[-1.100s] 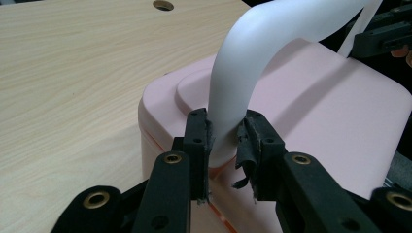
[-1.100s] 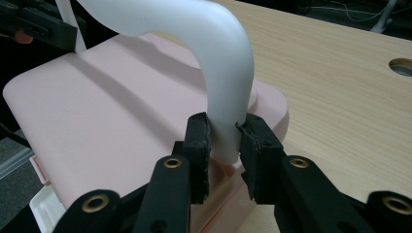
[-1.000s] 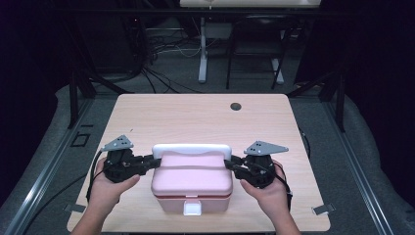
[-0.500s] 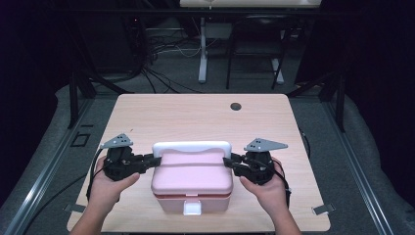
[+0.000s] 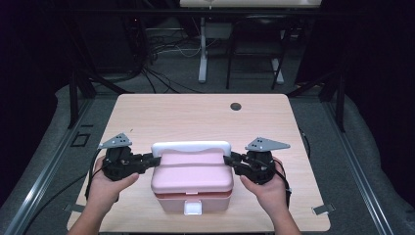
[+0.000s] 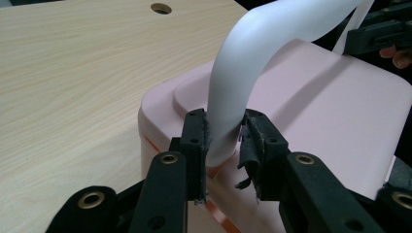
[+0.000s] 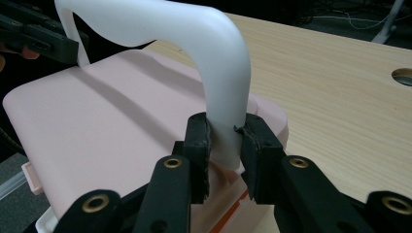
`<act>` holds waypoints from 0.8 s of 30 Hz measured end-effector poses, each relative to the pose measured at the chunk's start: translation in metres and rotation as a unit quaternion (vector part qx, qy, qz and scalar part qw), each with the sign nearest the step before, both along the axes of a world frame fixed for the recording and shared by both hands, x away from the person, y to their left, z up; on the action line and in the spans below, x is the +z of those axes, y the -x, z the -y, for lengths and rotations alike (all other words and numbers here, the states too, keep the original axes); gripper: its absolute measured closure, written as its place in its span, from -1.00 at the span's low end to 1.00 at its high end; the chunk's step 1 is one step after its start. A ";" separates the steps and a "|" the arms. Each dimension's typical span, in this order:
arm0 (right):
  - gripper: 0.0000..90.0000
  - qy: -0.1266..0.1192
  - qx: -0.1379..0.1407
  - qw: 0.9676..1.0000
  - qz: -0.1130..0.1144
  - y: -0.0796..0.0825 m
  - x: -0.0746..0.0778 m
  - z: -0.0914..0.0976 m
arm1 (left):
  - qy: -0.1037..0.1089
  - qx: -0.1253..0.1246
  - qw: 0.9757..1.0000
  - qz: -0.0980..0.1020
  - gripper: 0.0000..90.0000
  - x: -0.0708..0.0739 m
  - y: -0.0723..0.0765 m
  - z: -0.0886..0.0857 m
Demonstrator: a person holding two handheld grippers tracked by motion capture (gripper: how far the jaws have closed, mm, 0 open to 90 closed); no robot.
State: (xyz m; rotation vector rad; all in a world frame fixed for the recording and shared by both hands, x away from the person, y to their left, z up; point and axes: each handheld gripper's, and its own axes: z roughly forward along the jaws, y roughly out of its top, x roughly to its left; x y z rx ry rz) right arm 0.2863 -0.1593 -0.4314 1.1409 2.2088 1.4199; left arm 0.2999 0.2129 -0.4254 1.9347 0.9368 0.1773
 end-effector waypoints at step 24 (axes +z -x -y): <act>0.64 0.002 -0.001 1.000 0.009 0.002 0.003 -0.001 | 0.007 0.017 1.000 0.019 0.47 -0.003 0.021 -0.026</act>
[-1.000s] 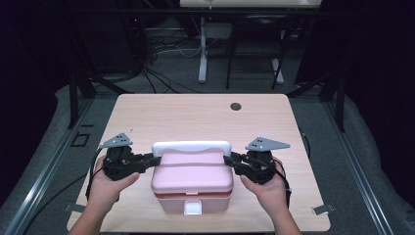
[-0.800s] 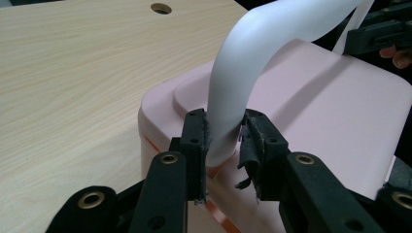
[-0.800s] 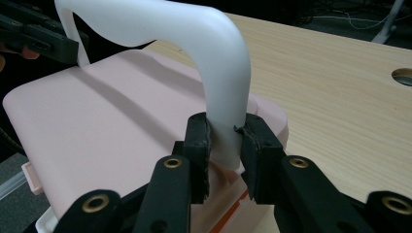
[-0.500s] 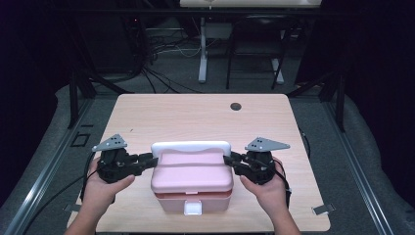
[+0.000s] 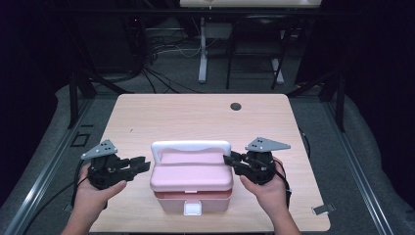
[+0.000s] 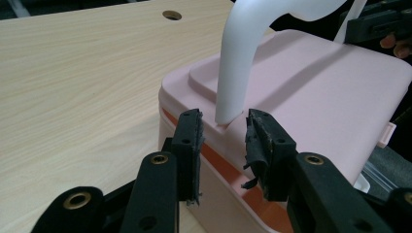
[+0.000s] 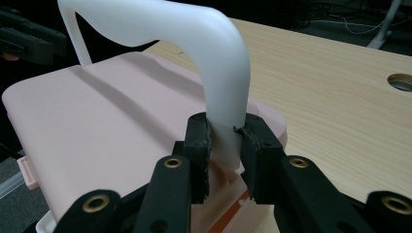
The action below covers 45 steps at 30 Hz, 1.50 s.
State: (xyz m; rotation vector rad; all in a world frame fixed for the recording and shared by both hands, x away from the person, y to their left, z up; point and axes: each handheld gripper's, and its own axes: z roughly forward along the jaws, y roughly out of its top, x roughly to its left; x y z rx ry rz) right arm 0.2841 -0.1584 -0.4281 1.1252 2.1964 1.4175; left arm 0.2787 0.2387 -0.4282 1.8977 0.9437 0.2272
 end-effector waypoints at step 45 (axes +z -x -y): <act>0.64 0.000 -0.002 1.000 0.003 0.002 0.002 -0.001 | -0.025 -0.028 0.999 -0.004 0.48 -0.036 0.029 0.005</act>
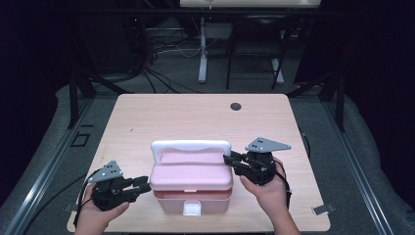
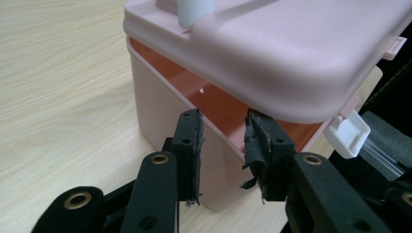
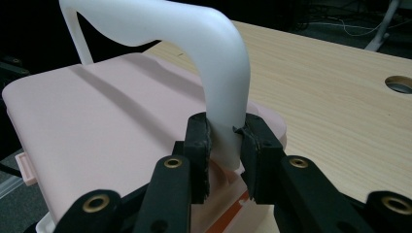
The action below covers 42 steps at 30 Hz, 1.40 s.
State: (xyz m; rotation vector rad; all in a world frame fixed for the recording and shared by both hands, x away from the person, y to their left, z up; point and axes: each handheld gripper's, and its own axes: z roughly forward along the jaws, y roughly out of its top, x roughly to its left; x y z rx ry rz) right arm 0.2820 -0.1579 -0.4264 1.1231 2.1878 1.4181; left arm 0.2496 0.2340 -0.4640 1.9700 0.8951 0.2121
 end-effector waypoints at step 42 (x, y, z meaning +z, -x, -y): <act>0.46 -0.021 -0.006 1.000 -0.002 -0.002 -0.002 0.008 | 0.001 0.007 1.000 0.027 0.44 0.013 0.001 0.004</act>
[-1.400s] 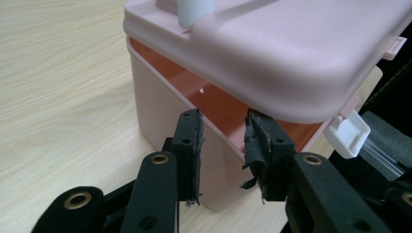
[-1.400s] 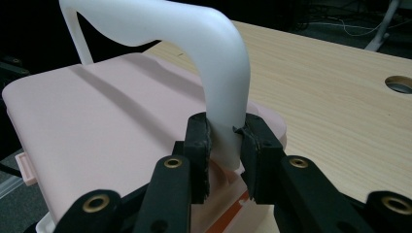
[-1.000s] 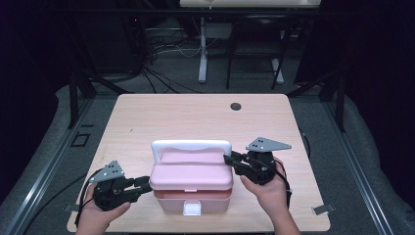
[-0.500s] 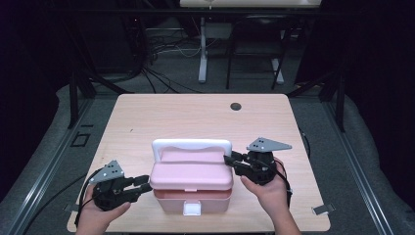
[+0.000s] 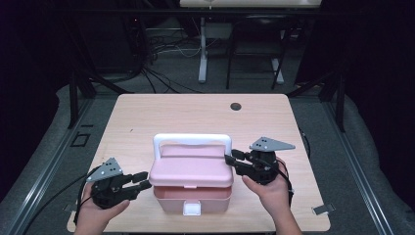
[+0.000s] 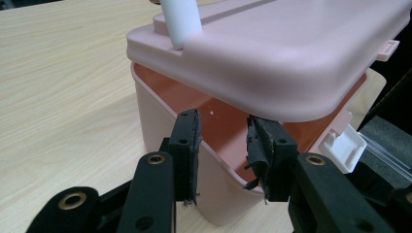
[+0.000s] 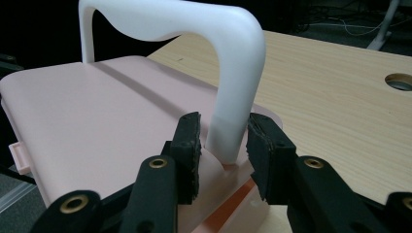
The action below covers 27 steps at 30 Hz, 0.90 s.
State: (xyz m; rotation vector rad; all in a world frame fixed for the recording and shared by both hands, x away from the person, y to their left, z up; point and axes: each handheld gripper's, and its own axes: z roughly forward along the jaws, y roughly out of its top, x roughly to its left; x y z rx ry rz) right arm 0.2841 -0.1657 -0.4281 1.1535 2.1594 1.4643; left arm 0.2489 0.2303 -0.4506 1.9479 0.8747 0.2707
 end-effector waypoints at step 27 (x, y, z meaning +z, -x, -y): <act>0.42 -0.009 -0.013 1.000 0.013 0.006 0.009 0.013 | 0.004 0.003 1.000 0.018 0.44 0.015 -0.005 0.000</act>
